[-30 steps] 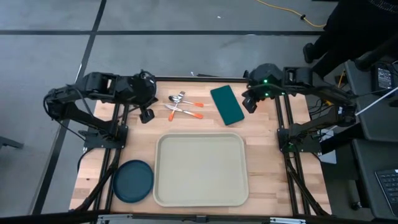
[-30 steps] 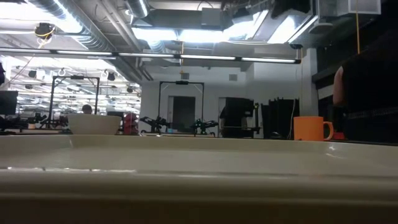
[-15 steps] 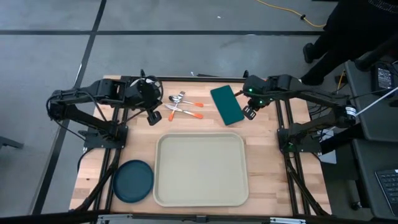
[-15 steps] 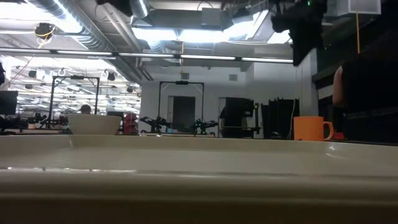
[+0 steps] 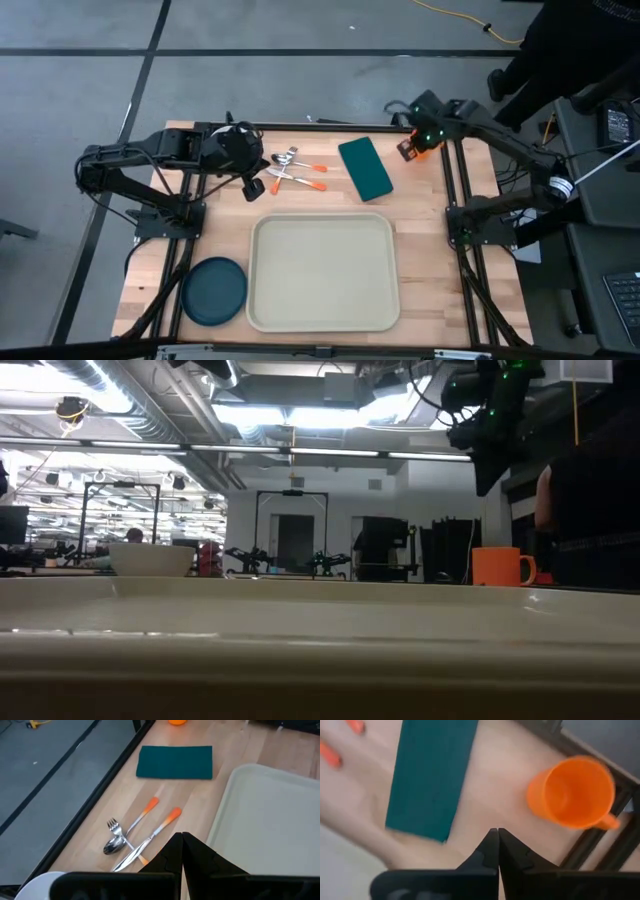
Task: Set up tray
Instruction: Put the orange mug on the gray serving tray
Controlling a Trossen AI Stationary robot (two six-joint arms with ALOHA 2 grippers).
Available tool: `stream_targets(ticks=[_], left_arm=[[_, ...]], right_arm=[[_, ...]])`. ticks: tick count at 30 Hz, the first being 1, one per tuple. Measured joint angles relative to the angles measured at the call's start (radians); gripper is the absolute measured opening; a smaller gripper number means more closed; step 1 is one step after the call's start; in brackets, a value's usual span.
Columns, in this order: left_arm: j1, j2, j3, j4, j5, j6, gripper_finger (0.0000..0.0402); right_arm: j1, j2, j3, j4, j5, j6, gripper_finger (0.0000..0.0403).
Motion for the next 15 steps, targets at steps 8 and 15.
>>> stream_targets(ticks=[8, 15], left_arm=[[0.001, 0.0, 0.0, 0.0, -0.001, 0.018, 0.0002], [0.036, 0.0, 0.0, 0.0, 0.026, 0.006, 0.0002]], right_arm=[[-0.129, 0.08, -0.001, 0.08, -0.088, -0.101, 0.0001], [-0.151, 0.215, -0.002, 0.119, -0.038, -0.04, 0.0001]])
